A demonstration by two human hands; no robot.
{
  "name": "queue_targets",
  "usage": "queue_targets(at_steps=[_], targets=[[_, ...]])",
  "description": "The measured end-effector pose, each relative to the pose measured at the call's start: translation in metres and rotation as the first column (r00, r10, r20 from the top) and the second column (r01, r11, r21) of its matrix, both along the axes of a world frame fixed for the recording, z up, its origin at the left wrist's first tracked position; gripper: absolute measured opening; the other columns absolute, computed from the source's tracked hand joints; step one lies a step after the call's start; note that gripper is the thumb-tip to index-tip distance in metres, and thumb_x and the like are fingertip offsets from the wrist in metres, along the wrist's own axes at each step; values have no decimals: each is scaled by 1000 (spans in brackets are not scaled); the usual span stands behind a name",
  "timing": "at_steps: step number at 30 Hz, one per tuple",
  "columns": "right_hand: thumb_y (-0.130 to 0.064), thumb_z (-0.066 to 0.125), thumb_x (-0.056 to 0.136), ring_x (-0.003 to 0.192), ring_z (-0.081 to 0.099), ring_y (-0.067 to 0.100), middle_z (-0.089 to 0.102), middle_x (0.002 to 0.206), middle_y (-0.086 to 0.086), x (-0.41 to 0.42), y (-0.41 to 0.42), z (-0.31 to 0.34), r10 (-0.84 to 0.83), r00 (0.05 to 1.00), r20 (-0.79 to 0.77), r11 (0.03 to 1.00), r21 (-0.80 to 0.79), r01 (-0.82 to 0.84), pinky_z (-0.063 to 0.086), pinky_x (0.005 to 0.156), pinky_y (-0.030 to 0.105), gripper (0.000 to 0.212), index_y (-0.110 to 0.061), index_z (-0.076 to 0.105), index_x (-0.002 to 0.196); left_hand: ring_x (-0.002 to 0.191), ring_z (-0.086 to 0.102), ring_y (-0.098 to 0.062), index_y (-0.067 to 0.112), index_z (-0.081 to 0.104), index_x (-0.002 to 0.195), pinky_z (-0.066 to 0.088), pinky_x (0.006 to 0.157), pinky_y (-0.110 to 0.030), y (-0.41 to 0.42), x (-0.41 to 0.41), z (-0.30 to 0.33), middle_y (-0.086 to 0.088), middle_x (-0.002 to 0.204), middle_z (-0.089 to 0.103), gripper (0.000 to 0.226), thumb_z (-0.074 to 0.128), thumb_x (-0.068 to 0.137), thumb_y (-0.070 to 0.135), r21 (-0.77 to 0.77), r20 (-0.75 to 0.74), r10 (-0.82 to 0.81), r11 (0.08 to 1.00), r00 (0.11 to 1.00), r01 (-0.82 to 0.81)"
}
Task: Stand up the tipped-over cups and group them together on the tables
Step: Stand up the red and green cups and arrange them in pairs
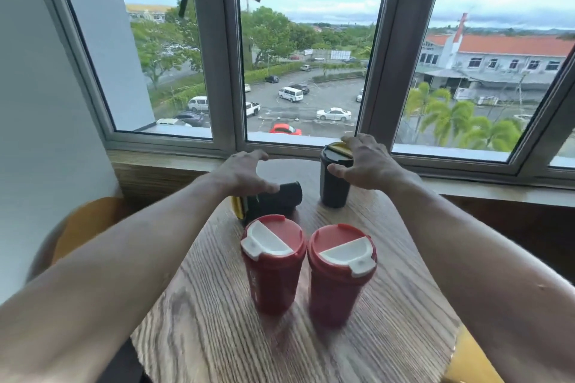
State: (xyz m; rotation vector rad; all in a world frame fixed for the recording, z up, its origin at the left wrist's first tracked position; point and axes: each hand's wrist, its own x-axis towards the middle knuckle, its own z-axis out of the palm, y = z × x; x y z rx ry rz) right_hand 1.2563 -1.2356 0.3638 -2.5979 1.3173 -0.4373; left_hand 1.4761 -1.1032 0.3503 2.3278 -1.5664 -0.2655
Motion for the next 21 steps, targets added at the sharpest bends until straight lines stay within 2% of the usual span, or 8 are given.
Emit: queue_targets(at_steps=[4,7,9,13,18,21], targets=[[-51,63,86,142,20,38,14,160,6,15,-18,-3,36,999,-7,999,-11,-36,25,113,48,80,-31,23,152,134,38,-26,27,37,142,32,111,-40,-9,16,-13,-6,148,42,88,74,68,57,121,14,30,992,999,-32],[-50,64,85,144,17,37,12,161,6,23,-26,-7,54,998,19,998,-10,-54,23,114,50,79,-33,24,152,129,45,-24,28,40,139,35,109,-43,-11,26,-20,-3,144,47,89,77,64,59,194,-55,19,981,998,-8],[-50,64,85,143,21,36,17,160,8,27,-30,-10,51,998,47,998,24,-52,24,114,49,76,-30,30,150,124,49,-21,28,42,137,38,107,-41,-11,33,-24,0,139,52,91,80,60,58,205,-77,5,979,997,11],[-44,66,85,130,42,34,45,142,14,28,-30,-18,43,996,76,999,-12,-42,34,108,41,59,-21,52,138,116,52,-18,29,48,131,42,104,-40,-10,46,-33,1,133,56,90,84,53,57,197,-117,-7,980,993,30],[-41,69,84,128,45,27,48,139,9,25,-30,-16,42,994,106,999,-9,-41,33,106,34,55,-22,57,134,108,54,-19,30,55,121,46,98,-38,-15,51,-31,4,117,58,77,84,54,56,168,-115,-38,984,993,58],[-42,71,82,128,45,26,47,139,7,24,-31,-15,42,992,115,999,-1,-42,33,104,32,56,-23,57,133,106,55,-20,30,58,118,48,93,-36,-20,53,-23,1,117,61,74,85,53,55,152,-113,-81,984,990,98]])
